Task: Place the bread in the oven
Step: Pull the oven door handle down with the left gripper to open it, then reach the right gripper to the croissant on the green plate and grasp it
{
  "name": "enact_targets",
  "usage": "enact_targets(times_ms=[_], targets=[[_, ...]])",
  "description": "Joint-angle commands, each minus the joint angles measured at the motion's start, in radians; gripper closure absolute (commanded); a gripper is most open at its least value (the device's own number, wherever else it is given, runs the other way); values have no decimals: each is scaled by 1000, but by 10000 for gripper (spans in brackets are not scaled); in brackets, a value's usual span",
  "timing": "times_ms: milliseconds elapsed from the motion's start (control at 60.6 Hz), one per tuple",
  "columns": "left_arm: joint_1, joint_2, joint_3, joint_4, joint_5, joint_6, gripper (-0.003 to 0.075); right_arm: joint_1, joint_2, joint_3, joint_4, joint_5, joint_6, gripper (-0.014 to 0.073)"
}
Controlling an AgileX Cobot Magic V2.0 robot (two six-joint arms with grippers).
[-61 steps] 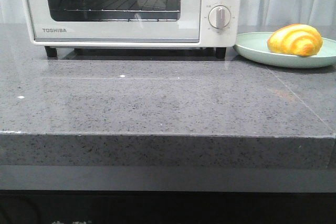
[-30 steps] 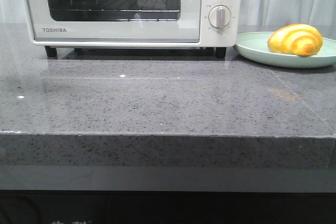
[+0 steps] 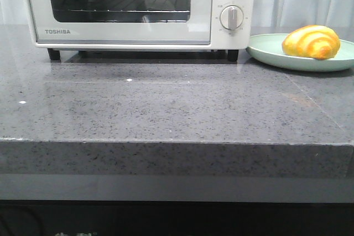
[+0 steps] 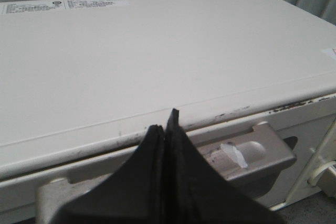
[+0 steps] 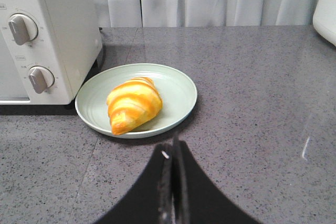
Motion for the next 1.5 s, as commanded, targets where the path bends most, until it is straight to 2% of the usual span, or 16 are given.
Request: enact_targets(times_ms=[0,181,313,379,528,676,858,1039,1303,1435,1485], targets=[[-17,-27,-35,-2,7,-2,741,-8,14,-37,2,-88,-7,660],[-89,-66,-35,-2,247,-2,741,-8,14,-37,2,-88,-7,660],[-185,-114,-15,-2,412,-2,741,-8,14,-37,2,-88,-7,660],[-230,-170,18,0,414,-2,741,-8,14,-37,2,-88,-7,660],[-266,-304,120,0,305,-39,741,-8,14,-37,2,-88,-7,660],[-186,-358,155,2,272,-54,741,-8,14,-37,4,-88,-7,660],[-11,-406,204,1,253,-54,741,-8,14,-37,4,-70,-7,660],[140,-536,356,1,182,-54,741,-8,27,-40,23,-54,-7,660],[321,-749,547,-5,172,-56,741,-8,210,-99,118,20,-6,660],[361,-837,595,-5,179,-56,741,-8,318,-150,144,11,-6,657],[366,-858,602,-5,185,-56,741,-8,355,-171,150,0,-6,631]])
